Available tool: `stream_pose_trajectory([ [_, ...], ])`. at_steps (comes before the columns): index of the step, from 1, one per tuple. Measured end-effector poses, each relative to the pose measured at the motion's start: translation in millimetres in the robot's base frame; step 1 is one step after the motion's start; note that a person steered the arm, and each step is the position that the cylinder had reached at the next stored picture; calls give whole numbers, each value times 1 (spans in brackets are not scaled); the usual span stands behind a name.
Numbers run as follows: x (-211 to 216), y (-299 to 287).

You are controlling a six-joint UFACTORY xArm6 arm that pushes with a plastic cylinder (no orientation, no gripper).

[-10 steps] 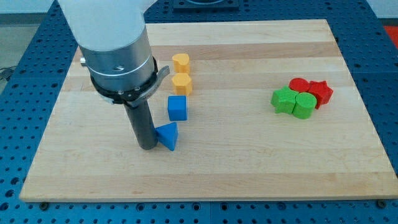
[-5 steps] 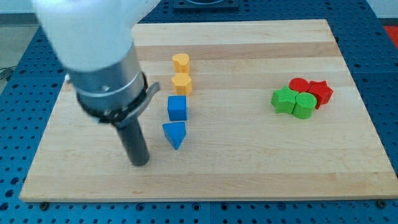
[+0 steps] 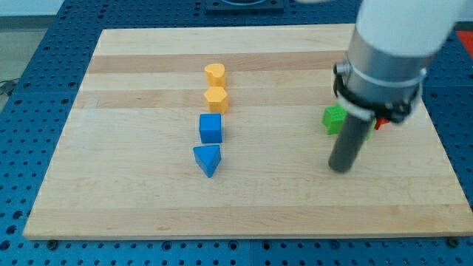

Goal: Move your arm towards top

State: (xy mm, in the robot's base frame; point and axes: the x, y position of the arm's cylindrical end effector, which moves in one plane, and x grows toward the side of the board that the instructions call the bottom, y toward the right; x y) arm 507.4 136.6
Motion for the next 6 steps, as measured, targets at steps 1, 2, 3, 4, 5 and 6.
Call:
stream_pose_trajectory([
  [1,-1,0],
  [2,-1,4],
  [3,-1,-25],
  [4,-25,-58],
  [5,-90,-69],
  [6,-157,-56],
])
